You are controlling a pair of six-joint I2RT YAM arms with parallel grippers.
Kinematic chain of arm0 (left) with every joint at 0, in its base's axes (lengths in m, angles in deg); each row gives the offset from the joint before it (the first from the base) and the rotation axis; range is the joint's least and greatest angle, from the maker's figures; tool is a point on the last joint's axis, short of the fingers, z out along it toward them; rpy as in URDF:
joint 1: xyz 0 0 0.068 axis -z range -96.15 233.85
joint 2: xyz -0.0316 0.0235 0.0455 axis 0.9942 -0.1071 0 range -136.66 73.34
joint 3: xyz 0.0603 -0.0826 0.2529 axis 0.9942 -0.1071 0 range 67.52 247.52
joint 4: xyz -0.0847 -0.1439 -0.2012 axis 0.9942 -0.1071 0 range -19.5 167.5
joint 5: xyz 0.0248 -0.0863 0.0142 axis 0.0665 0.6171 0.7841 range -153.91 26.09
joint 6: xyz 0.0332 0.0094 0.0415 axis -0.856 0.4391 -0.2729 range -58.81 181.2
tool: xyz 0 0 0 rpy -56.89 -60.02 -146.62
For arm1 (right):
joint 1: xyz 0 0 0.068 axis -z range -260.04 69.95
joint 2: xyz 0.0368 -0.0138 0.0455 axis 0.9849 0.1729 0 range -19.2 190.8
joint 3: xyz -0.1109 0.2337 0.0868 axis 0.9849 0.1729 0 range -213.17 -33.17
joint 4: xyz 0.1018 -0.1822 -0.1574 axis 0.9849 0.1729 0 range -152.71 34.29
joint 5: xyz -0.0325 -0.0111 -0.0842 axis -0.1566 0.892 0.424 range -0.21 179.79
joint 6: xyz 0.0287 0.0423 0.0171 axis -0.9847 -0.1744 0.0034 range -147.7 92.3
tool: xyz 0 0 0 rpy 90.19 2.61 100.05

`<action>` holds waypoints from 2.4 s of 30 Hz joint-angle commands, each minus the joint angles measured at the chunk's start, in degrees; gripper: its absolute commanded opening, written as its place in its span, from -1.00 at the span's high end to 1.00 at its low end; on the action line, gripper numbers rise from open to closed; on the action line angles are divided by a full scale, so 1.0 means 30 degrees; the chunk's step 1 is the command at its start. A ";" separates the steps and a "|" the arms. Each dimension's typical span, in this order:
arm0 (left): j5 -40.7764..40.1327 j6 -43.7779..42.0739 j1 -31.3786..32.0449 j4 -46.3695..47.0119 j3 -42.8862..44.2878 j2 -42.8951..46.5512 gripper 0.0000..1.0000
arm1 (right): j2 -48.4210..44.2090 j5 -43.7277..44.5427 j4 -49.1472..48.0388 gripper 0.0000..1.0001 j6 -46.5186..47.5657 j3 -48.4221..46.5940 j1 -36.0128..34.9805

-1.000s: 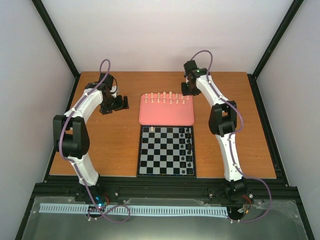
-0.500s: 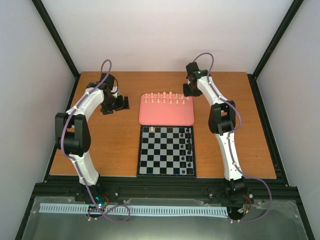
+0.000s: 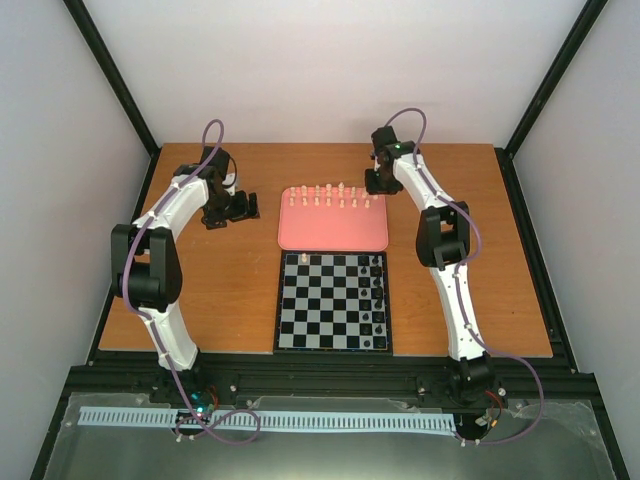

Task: Set up the chess pieces on the board
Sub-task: Pick up the chess piece from the storage box, then place the chess piece on the chessboard.

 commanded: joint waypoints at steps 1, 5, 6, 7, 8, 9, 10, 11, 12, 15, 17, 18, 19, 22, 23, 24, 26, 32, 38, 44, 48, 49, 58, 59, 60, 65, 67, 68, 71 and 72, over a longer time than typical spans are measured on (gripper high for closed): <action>0.0093 0.0072 -0.0144 -0.0178 0.0776 -0.0060 -1.00 | 0.0630 -0.0323 -0.0155 0.31 0.0074 -0.0639 0.0174; 0.0048 0.0060 -0.0146 -0.0192 0.0807 -0.0036 -1.00 | 0.0755 -0.0385 -0.0074 0.40 0.0094 -0.0706 0.0176; 0.0034 0.0064 -0.0143 -0.0195 0.0830 -0.0060 -1.00 | 0.0757 -0.0372 -0.0050 0.46 0.0110 -0.0706 0.0166; 0.0014 0.0061 -0.0146 -0.0207 0.0829 -0.0059 -1.00 | 0.0742 -0.0323 -0.0039 0.52 0.0112 -0.0699 0.0168; 0.0026 0.0064 -0.0143 -0.0223 0.0855 -0.0059 -1.00 | 0.0707 -0.0277 -0.0012 0.56 0.0115 -0.0705 0.0179; 0.0039 0.0057 -0.0128 -0.0221 0.0880 -0.0059 -1.00 | 0.0678 -0.0231 -0.0016 0.60 0.0109 -0.0699 0.0166; 0.0044 0.0063 -0.0130 -0.0221 0.0887 -0.0067 -1.00 | 0.0608 -0.0185 -0.0013 0.66 0.0123 -0.0698 0.0168; 0.0038 0.0064 -0.0144 -0.0225 0.0913 -0.0060 -1.00 | 0.0522 -0.0135 0.0013 0.71 0.0106 -0.0712 0.0161; 0.0037 0.0064 -0.0146 -0.0221 0.0946 -0.0059 -1.00 | 0.0435 -0.0037 0.0034 0.77 0.0108 -0.0707 0.0175; 0.0037 0.0064 -0.0137 -0.0216 0.0975 0.0010 -1.00 | 0.0066 0.0276 0.0106 0.84 0.0174 -0.0672 0.0159; 0.0074 0.0070 -0.0146 -0.0195 0.0983 0.0078 -1.00 | -0.0266 0.0273 0.0119 0.86 0.0277 -0.0642 0.0153; 0.0067 0.0065 -0.0139 -0.0210 0.0977 0.0126 -1.00 | -0.0444 0.0274 0.0136 0.87 0.0298 -0.0654 0.0174; 0.0081 0.0065 -0.0131 -0.0189 0.0976 0.0184 -1.00 | -0.0708 0.0267 0.0138 0.88 0.0300 -0.0641 0.0165; 0.0115 0.0093 -0.0126 -0.0163 0.0987 0.0408 -1.00 | -0.1693 0.0264 0.0178 0.90 0.0236 -0.0520 0.0167; 0.0112 0.0094 -0.0133 -0.0166 0.0984 0.0497 -0.99 | -0.2105 0.0232 0.0183 0.90 0.0241 -0.0386 0.0172; 0.0108 0.0094 -0.0130 -0.0137 0.0955 0.0571 -1.00 | -0.2530 0.0188 0.0224 0.90 0.0194 -0.0260 0.0154; 0.0096 0.0091 -0.0144 -0.0096 0.0821 0.0732 -1.00 | -0.3485 0.0082 0.0290 0.90 0.0148 0.0296 0.0032; 0.0273 0.0192 -0.0160 0.0089 0.0390 0.1231 -1.00 | -0.7141 0.0887 0.0176 0.94 0.0355 0.3458 -0.1719; 0.0539 0.0328 -0.0230 0.0316 -0.0240 0.1970 -1.00 | -0.9390 0.0068 -0.0366 0.94 0.0292 0.6747 -0.5759; 0.0449 0.0516 -0.0216 0.0401 -0.0790 0.2541 -1.00 | -0.9921 -0.1284 -0.2125 0.94 -0.0523 0.9277 -0.9291; 0.0240 0.0656 -0.0220 0.0313 -0.1057 0.2791 -1.00 | -0.9118 -0.1929 -0.2451 0.94 -0.0450 0.9294 -1.0016; 0.0150 0.0688 -0.0211 0.0274 -0.1076 0.2831 -1.00 | -0.8823 -0.1873 -0.2266 0.94 -0.0306 0.9077 -1.0150; -0.0022 0.0745 -0.0290 0.0230 -0.1312 0.2871 -1.00 | -0.6898 -0.2099 -0.1396 0.94 0.0271 0.8234 -1.0688; -0.0070 0.0744 -0.0289 0.0246 -0.1277 0.2889 -1.00 | -0.6762 -0.2114 -0.1438 0.94 0.0319 0.8164 -1.0714; -0.0105 0.0724 -0.0293 0.0240 -0.1239 0.2869 -1.00 | -0.6544 -0.2163 -0.1447 0.94 0.0365 0.8049 -1.0717; -0.0255 0.0650 -0.0304 0.0110 -0.1087 0.2748 -1.00 | -0.5483 -0.2655 -0.1095 0.94 0.0358 0.7016 -1.0717; -0.0254 0.0621 -0.0305 0.0173 -0.1241 0.2817 -1.00 | -0.5180 -0.2793 -0.0984 0.94 0.0372 0.6891 -1.0746; -0.0256 0.0621 -0.0309 0.0209 -0.1312 0.2816 -1.00 | -0.5046 -0.2856 -0.0954 0.94 0.0401 0.6883 -1.0747; -0.0240 0.0606 -0.0303 0.0275 -0.1368 0.2806 -1.00 | -0.4767 -0.2862 -0.0807 0.94 0.0440 0.6762 -1.0776; -0.0214 0.0619 -0.0316 0.0292 -0.1368 0.2778 -1.00 | -0.4745 -0.2872 -0.0775 0.94 0.0446 0.6750 -1.0783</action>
